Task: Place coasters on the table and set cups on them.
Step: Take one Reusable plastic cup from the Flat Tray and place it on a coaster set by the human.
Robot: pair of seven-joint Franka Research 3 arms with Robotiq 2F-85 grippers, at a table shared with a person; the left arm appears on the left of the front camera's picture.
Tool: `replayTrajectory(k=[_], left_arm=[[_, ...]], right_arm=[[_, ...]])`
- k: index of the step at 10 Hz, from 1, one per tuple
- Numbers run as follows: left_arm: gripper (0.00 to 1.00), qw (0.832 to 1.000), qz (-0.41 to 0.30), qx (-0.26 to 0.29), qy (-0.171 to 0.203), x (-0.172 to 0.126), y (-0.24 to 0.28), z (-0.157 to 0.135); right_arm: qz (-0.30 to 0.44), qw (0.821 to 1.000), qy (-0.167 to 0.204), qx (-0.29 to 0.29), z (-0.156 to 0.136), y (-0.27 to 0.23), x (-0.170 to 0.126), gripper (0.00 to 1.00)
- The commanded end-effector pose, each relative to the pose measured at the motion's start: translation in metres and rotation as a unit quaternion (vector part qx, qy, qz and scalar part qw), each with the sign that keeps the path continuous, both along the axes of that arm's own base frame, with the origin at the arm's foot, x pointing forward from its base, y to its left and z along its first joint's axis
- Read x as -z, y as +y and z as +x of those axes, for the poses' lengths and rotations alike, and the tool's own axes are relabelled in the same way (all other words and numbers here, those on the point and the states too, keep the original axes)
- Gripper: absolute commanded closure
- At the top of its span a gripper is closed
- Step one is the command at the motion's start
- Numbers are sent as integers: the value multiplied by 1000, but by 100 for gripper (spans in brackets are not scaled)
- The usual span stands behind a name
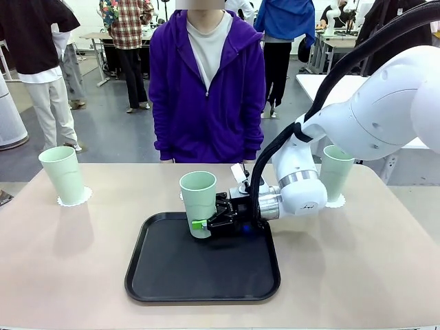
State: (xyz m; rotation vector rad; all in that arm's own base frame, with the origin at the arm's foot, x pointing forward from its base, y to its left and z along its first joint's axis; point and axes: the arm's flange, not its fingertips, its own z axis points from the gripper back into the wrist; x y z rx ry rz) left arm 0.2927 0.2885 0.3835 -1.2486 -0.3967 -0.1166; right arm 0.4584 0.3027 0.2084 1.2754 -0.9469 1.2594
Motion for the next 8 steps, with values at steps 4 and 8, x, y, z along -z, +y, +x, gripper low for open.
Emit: replayTrajectory(k=[4, 8], left_arm=[[0, 1000, -1, -3, -3, -2, 1, -2], [0, 1000, -1, -3, -3, -2, 1, -2]], right_arm=[[20, 999, 35, -19, -18, 10, -89, 82], [11, 1000, 16, -15, -13, 23, -171, 82]])
